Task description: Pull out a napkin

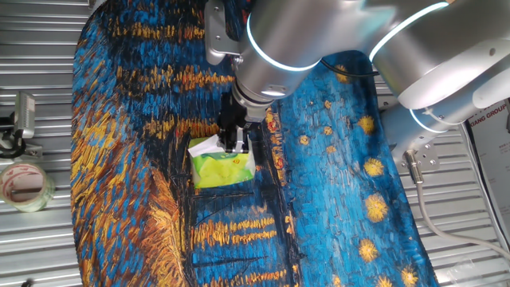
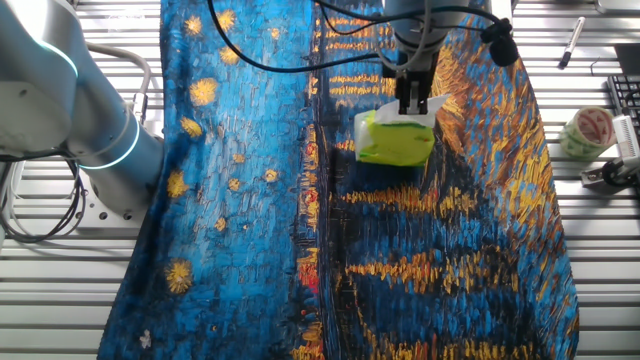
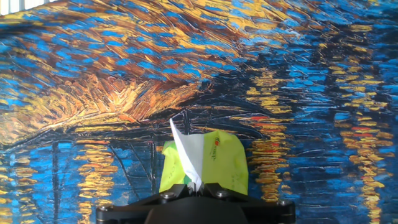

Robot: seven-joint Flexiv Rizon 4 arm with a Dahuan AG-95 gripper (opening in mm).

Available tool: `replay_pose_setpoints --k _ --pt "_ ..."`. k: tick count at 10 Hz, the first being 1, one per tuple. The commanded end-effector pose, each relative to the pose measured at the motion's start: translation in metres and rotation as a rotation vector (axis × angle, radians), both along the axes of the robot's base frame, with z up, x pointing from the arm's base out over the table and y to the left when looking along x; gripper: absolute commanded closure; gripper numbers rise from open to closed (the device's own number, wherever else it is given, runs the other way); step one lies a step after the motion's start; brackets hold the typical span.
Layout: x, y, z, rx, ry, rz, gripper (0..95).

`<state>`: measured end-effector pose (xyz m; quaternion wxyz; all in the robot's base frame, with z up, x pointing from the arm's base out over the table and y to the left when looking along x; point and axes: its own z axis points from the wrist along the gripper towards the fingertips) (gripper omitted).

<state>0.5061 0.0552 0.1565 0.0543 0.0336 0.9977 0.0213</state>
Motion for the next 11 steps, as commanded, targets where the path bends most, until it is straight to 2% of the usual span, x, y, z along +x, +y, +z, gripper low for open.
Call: replay_pose_setpoints --k 1,6,11 --pt "-0.001 0.000 0.001 -0.001 0.000 0.001 95.0" --pt "0.000 0.004 0.002 -0.001 -0.001 -0.004 95.0" --pt "-0.001 0.006 0.014 0.002 0.009 -0.006 95.0"
